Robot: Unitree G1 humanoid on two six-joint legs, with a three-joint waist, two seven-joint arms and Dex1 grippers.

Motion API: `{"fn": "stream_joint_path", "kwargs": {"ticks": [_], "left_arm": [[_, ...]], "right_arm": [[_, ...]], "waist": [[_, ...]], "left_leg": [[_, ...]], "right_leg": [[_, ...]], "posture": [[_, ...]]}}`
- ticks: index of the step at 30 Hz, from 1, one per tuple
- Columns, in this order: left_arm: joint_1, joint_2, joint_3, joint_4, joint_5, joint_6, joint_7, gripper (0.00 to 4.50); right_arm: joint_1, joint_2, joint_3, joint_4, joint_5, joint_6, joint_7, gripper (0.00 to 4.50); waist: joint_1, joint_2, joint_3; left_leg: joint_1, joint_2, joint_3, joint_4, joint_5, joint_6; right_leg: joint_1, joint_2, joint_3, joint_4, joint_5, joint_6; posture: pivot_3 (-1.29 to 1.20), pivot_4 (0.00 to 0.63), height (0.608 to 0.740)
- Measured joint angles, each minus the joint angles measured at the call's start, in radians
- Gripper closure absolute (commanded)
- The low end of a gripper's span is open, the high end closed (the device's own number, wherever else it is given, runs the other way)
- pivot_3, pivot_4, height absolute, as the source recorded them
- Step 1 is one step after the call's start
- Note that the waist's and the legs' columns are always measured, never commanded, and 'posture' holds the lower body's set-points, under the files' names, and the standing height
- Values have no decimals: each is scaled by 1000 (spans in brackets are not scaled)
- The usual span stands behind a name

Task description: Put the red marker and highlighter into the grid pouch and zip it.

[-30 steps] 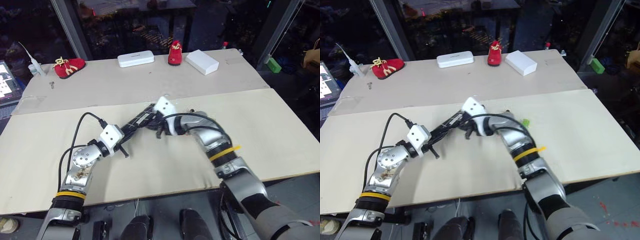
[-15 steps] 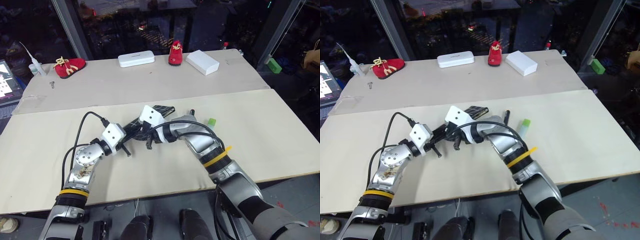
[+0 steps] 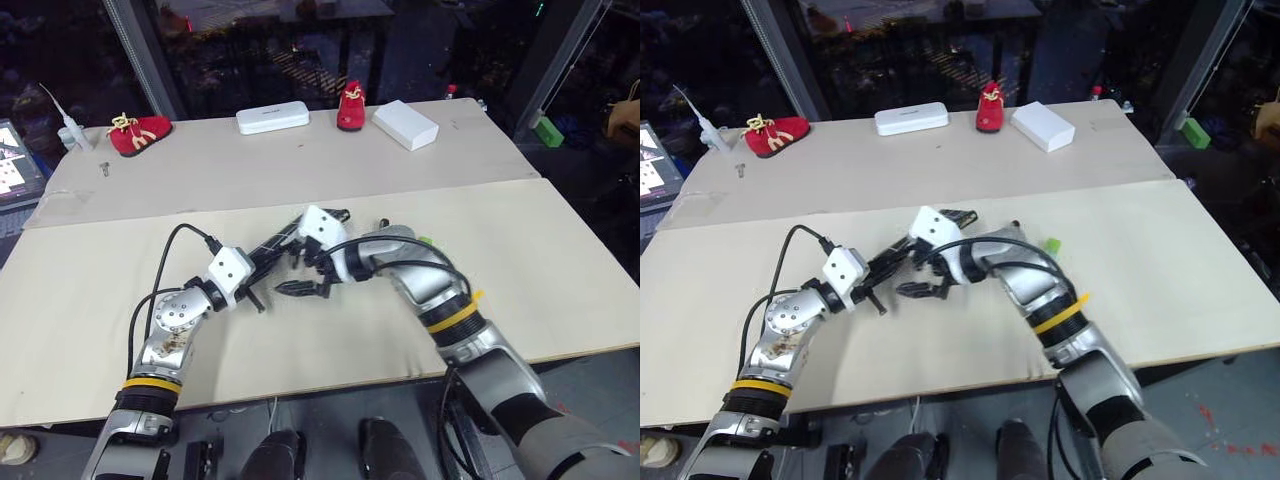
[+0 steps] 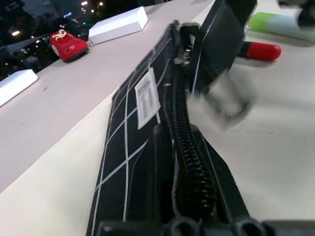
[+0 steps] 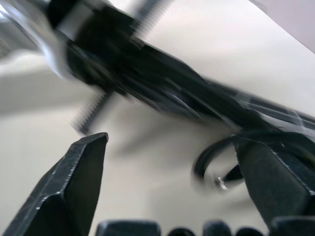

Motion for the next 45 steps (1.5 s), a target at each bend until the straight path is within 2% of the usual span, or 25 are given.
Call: {"fn": "stream_joint_path", "kwargs": {"ticks": [1, 3, 5, 10, 15, 19, 23, 26, 33, 45], "left_arm": [[-1, 0, -1, 0, 0, 0, 0, 4500], [-2, -5, -4, -2, 0, -5, 0, 4500], [2, -1, 1, 0, 0, -6, 1, 4500], [1, -10, -4, -1, 0, -6, 2, 4500], [1, -9, -3, -1, 0, -7, 3, 4500], [5, -9, -2, -2, 0, -7, 5, 4500], [13, -9, -1, -2, 0, -11, 8, 4500], [14, -11, -1, -2, 0, -21, 10, 4500], [14, -31, -4, -1, 0, -22, 16, 4500], [14, -48, -8, -1, 2, -22, 36, 4500]], "right_arm": [[8, -30, -14, -14, 1, 1, 13, 47], [67, -171, -30, -109, 31, -1, 96, 47], [107, -265, -72, -150, 54, 2, 146, 47], [117, -348, -214, -187, 134, 53, 141, 47], [122, -368, -330, -122, 116, 166, -52, 47], [148, -337, -405, -130, 94, 310, -253, 47], [231, -223, -483, -260, 98, 528, -424, 47], [292, -138, -487, -374, 93, 653, -541, 47], [303, -15, -531, -421, 56, 757, -727, 47], [303, 58, -520, -362, 33, 731, -844, 47]], "waist": [[1, 0, 0], [13, 0, 0], [17, 0, 0], [10, -1, 0], [21, -1, 0], [25, -1, 0], [24, -1, 0], [25, -1, 0], [25, -1, 0], [24, -2, -1]], "left_leg": [[0, 0, 0, 0, 0, 0], [-2, 1, 0, 0, -1, 1], [-2, 1, 3, 0, -1, 2], [3, 4, 8, 0, -2, 1], [4, 4, 9, 1, -2, 1], [1, 5, 9, 0, -2, 1], [0, 6, 9, 1, -2, 2], [0, 5, 9, 1, -2, 2], [2, 5, 9, 2, -2, 2], [5, 5, 10, 2, -2, 2]], "right_leg": [[0, 0, 0, 0, 0, 0], [0, 0, -1, -2, 0, 0], [0, 0, 0, -3, 0, 0], [2, 1, 1, -2, 1, -2], [3, 0, 2, -2, 1, -2], [0, 0, 2, -2, 1, -2], [0, 0, 3, -2, 1, -2], [0, 0, 4, -2, 1, -2], [2, 1, 3, -2, 2, -1], [4, 1, 3, -2, 2, -1]], "posture": [[0, 150, 740], [0, 150, 740], [0, 150, 740], [0, 150, 740], [0, 150, 740], [0, 150, 740], [0, 150, 740], [0, 150, 740], [0, 150, 740], [0, 150, 740]]}}
